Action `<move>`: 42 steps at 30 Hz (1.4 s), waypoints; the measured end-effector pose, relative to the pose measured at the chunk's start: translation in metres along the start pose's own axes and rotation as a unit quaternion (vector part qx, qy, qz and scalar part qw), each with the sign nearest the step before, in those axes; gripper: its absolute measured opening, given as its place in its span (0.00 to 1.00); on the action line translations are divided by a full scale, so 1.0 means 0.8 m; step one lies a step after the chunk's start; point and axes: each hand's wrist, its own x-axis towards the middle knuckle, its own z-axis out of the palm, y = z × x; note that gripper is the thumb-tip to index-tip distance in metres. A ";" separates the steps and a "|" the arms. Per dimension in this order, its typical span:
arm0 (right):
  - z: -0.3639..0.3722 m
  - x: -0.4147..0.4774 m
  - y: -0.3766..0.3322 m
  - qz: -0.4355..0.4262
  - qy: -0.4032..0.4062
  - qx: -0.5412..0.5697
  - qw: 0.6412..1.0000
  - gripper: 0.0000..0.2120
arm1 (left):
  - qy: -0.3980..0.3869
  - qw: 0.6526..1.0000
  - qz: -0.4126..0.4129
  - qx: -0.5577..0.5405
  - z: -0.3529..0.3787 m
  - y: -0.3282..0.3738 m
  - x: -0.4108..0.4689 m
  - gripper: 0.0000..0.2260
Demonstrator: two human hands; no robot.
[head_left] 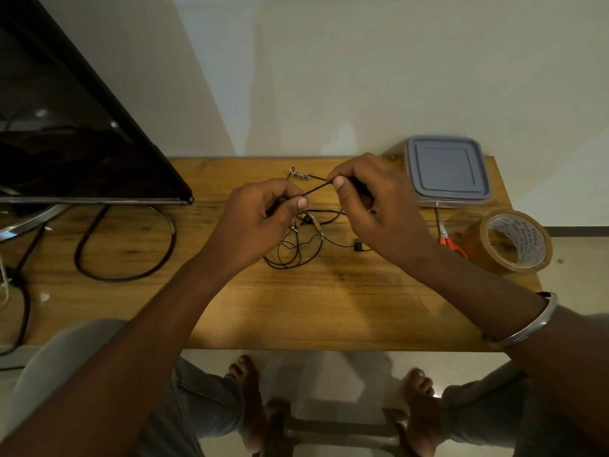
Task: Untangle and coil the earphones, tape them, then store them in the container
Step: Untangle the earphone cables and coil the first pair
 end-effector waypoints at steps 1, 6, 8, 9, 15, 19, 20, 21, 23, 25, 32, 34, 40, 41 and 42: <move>-0.002 0.002 0.001 0.015 0.013 0.008 1.000 0.06 | -0.005 1.000 -0.004 0.007 -0.002 -0.002 0.001 0.05; -0.004 0.004 0.006 0.070 0.003 0.042 0.997 0.07 | -0.011 1.000 -0.003 0.004 -0.003 -0.004 0.002 0.05; -0.002 0.001 0.005 0.064 -0.038 0.050 0.996 0.13 | -0.016 1.000 0.001 -0.011 -0.003 -0.004 0.002 0.05; -0.002 -0.001 0.004 0.050 -0.060 0.054 0.995 0.16 | -0.022 1.000 0.001 -0.022 -0.004 -0.005 0.002 0.04; 0.005 -0.005 0.002 -0.044 -0.104 0.009 0.994 0.17 | -0.044 0.998 0.009 -0.042 -0.004 -0.004 0.001 0.03; 0.006 -0.006 0.006 -0.062 -0.086 0.016 0.994 0.17 | -0.050 0.998 0.007 -0.024 -0.003 -0.004 0.000 0.07; 0.007 -0.006 0.007 -0.071 -0.089 0.020 0.993 0.17 | -0.056 0.998 0.004 -0.016 -0.002 -0.005 -0.001 0.08; 0.008 -0.007 0.008 -0.079 -0.096 0.025 0.992 0.16 | -0.061 0.998 0.001 -0.006 -0.002 -0.006 -0.001 0.10; 0.011 -0.008 0.009 -0.087 -0.110 0.035 0.990 0.13 | -0.066 0.998 0.000 0.022 -0.001 -0.007 -0.002 0.11; 0.012 -0.009 0.009 -0.085 -0.101 0.036 0.991 0.10 | -0.068 0.997 0.000 0.030 -0.001 -0.006 -0.002 0.07; 0.008 -0.009 0.006 -0.027 -0.045 -0.033 0.998 0.06 | -0.071 0.996 -0.028 0.044 0.001 0.007 -0.007 0.11; 0.010 -0.011 0.003 -0.024 -0.055 -0.057 0.997 0.08 | -0.065 0.996 -0.024 0.061 0.003 0.010 -0.009 0.13; 0.010 -0.011 -0.003 -0.035 -0.041 -0.091 0.994 0.13 | -0.038 0.997 0.011 0.071 0.001 0.011 -0.008 0.18; 0.008 -0.010 -0.003 -0.035 -0.035 -0.092 0.995 0.14 | -0.030 0.998 0.016 0.060 -0.001 0.011 -0.007 0.19; 0.006 -0.009 -0.002 -0.034 -0.030 -0.094 0.995 0.14 | -0.022 0.998 0.020 0.049 -0.002 0.010 -0.006 0.19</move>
